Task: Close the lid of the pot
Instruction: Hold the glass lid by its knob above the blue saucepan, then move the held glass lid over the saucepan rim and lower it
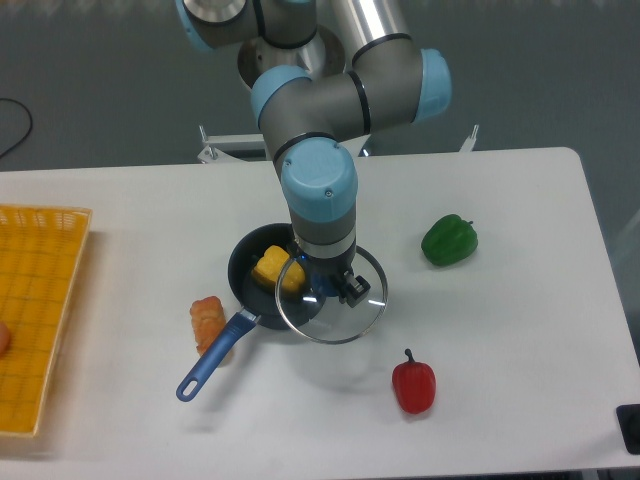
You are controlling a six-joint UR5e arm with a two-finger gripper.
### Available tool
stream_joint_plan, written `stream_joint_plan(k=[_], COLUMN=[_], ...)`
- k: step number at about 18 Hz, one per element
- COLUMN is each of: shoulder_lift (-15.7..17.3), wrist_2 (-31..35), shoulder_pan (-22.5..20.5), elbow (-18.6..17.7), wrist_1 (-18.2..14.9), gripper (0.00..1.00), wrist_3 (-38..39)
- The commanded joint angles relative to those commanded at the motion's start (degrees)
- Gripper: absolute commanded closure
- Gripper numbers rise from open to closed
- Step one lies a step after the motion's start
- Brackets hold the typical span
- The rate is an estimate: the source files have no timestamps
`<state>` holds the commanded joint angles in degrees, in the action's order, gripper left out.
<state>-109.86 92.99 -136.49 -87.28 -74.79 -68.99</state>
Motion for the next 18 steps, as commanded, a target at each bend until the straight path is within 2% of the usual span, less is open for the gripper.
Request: stream_joint_plan(k=[10,18], shoulder_lift=[0.2,1.0], wrist_2=[-0.1,0.0], shoulder_pan=[0.1,0.3], elbow=[-1.0,-3.8], wrist_1=[0.2,1.2], gripper=[0.39,0.39], wrist_3=[0.0,0.8])
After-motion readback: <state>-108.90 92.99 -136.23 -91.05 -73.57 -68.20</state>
